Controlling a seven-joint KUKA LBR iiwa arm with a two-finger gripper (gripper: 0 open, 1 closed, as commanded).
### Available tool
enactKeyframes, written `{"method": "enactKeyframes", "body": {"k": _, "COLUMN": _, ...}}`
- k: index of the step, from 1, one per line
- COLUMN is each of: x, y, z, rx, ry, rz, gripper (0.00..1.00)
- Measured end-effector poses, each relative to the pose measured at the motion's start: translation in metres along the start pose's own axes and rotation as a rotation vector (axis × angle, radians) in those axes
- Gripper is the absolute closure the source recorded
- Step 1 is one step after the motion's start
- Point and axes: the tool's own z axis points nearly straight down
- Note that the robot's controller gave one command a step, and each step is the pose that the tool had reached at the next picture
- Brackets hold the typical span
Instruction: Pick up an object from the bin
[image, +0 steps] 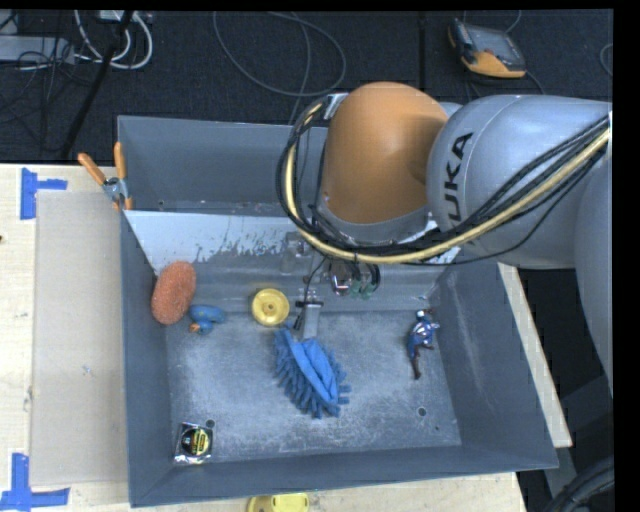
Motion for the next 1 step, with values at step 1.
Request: {"method": "enactKeyframes", "body": {"k": 1, "x": -0.0013, "y": -0.0007, "z": -0.0053, "rx": -0.001, "ry": -0.008, "rz": 0.003, "gripper": 0.00}}
